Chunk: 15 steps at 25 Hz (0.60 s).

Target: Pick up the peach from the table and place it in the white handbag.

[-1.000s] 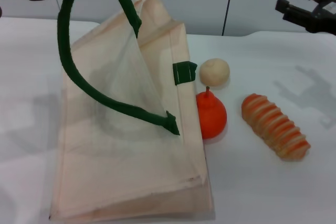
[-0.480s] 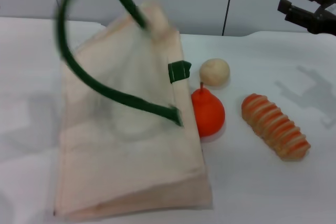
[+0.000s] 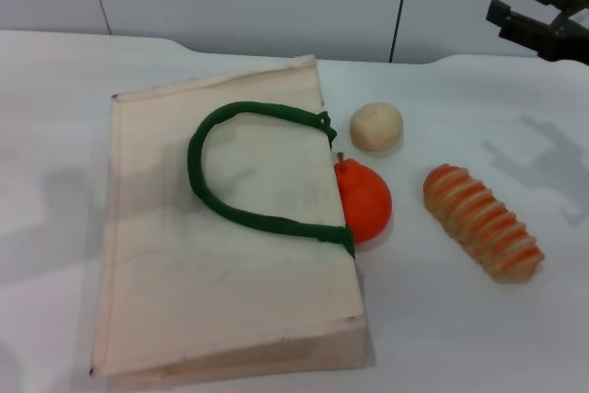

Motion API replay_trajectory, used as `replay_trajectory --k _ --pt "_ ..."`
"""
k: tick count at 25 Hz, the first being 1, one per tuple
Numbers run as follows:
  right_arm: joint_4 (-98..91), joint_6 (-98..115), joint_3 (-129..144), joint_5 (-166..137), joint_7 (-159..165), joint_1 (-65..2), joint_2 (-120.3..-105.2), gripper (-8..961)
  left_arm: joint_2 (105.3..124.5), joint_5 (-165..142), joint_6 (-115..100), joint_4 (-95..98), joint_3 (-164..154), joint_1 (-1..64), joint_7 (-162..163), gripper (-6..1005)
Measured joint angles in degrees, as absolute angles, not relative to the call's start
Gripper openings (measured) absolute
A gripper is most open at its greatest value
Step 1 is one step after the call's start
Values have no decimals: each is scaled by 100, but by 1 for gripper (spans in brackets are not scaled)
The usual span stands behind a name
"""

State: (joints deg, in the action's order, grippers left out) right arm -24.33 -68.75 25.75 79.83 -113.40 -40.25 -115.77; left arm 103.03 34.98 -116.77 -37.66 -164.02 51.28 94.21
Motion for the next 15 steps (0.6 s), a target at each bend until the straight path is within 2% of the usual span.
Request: replay_trajectory --k 5,8,15 --pt "-2228 -6767 2575 8155 -11595 -4025 -11575 892 10491 3980 -11528 -3812 -16400 5035 8975 722" --pt "-2185 -6654 2575 8190 -11649 -4027 -11571 892 10693 4160 -11239 -3907 -16400 4976 8514 721" --pt "-1934 -6510 2570 8627 -12123 -4025 -11581 892 11379 4848 -10100 -4159 -16393 4776 7256 717"
